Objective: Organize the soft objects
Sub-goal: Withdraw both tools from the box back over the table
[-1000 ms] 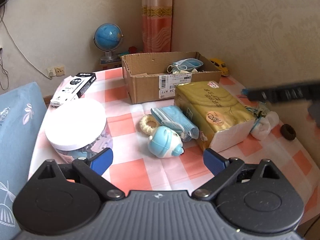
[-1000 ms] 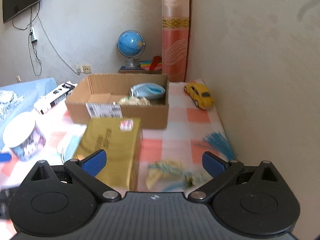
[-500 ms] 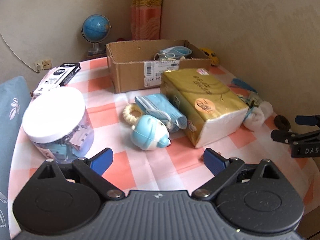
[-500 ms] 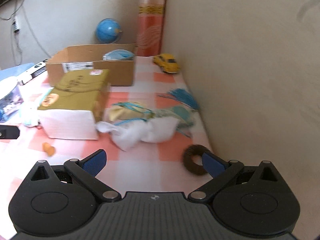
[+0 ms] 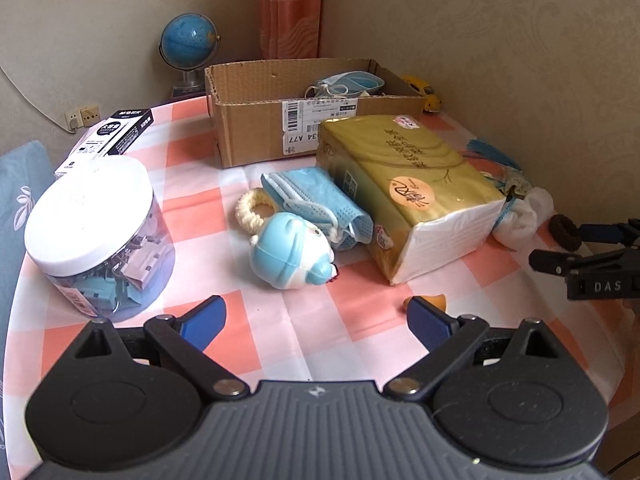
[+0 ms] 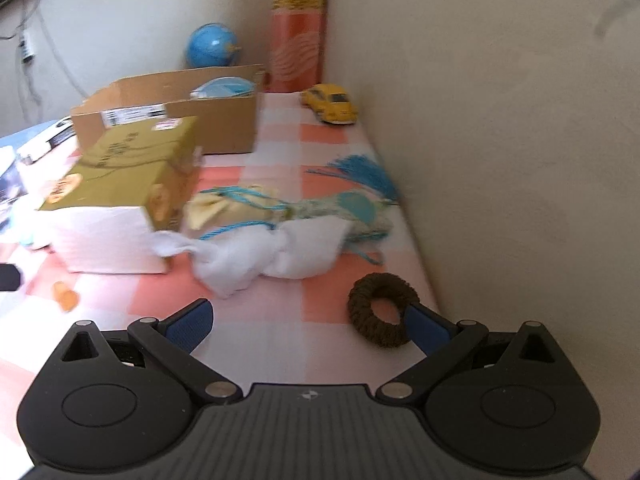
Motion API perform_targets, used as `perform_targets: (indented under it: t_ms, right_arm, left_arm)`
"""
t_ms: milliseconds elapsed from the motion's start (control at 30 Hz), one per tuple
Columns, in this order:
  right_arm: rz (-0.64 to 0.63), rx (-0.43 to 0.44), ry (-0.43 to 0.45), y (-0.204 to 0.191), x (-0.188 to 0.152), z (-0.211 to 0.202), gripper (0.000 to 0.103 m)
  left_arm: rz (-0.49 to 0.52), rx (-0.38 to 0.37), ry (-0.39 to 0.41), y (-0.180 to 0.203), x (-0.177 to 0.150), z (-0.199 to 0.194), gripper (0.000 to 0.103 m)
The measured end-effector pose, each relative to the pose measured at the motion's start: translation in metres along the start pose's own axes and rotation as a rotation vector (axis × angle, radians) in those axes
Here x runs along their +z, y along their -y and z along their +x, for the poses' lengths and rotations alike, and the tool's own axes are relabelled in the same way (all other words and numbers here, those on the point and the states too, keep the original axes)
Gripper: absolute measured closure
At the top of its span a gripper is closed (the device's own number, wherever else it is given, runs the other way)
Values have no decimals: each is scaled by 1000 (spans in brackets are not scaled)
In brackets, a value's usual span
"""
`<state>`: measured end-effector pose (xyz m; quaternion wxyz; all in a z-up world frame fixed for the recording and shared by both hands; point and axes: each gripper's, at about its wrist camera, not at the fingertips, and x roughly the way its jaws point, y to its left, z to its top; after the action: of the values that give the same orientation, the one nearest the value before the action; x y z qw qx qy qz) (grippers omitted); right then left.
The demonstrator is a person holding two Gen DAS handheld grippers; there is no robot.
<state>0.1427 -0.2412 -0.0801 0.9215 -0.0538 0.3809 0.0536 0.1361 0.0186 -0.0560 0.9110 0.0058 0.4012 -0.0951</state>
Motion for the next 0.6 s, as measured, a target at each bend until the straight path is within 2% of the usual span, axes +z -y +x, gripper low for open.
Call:
perform_targets:
  t_ms: [200,267,333,433,600]
  right_arm:
    - [-35,126,-23,-15,1,-14,0]
    - [-44,101,4,-17,2,-20,0]
    - [-42,39,19,-15,2,-21,0]
    - [-20,-24,0,-5,-1,-12,0]
    - [30,-17,-30,8,-12,-1,0]
  left_arm:
    - [17,-11,4,2,2,0,6]
    - [26,-11,9,2,2,0,6]
    - [30,-7,14,2,2,2,6]
    - [31,-5,7,2,2,5,6]
    - [71,-53,8,11,-2,3,6]
